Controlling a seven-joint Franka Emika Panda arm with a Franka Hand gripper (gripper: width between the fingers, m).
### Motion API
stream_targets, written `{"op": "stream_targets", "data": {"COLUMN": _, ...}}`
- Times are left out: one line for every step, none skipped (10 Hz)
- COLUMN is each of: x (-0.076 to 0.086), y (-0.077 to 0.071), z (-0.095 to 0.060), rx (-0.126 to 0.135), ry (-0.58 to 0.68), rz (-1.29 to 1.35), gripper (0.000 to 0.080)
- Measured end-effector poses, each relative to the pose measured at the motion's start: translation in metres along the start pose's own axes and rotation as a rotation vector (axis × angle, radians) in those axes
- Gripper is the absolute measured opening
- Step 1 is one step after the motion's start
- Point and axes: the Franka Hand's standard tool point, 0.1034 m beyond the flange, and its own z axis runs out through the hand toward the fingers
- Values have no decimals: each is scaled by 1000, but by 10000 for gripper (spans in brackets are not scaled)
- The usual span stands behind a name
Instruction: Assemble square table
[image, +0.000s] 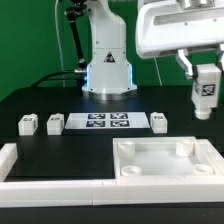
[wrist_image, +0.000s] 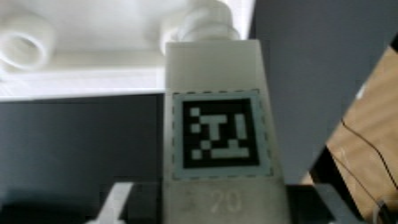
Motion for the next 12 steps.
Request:
{"op": "stream_targets", "data": {"x": 8, "y": -1, "z": 10, "rx": 6, "ry": 78, "rz": 21, "gripper": 291}}
{"op": "stream_targets", "data": {"x": 4, "y": -1, "z": 22, "rx": -15, "ry": 91, "rz": 12, "gripper": 291}}
{"op": "stream_targets", "data": {"x": 1, "y": -1, "z": 25, "rx": -23, "ry": 68, "rz": -2, "gripper": 291}}
{"op": "stream_targets", "data": {"x": 1, "y": 0, "z": 24, "rx": -24, "ry": 69, "rz": -5, "gripper": 292}}
{"op": "stream_targets", "data": {"x": -4, "y": 0, "z": 25, "rx": -26, "ry": 78, "rz": -23, "gripper": 292}}
{"op": "stream_targets", "data": {"x": -32, "y": 5, "z": 36, "rx": -46, "ry": 34, "rz": -66, "gripper": 291}}
{"op": "stream_targets", "data": {"x": -38, "y": 7, "z": 41, "rx": -54, "ry": 8, "rz": -88, "gripper": 292}}
{"op": "stream_targets", "data": {"x": -36, "y": 5, "z": 42, "rx": -51, "ry": 13, "rz": -91, "gripper": 292}}
{"op": "stream_targets", "data": {"x": -40, "y": 5, "z": 48, "rx": -52, "ry": 4, "rz": -96, "gripper": 292}}
{"op": "stream_targets", "data": {"x": -40, "y": 8, "z": 53, "rx": -57, "ry": 2, "rz": -100, "gripper": 292}}
{"op": "stream_targets", "data": {"x": -39, "y": 13, "z": 56, "rx": -62, "ry": -7, "rz": -105, "gripper": 292}}
{"op": "stream_targets", "data": {"x": -36, "y": 18, "z": 56, "rx": -66, "ry": -16, "rz": -104, "gripper": 292}}
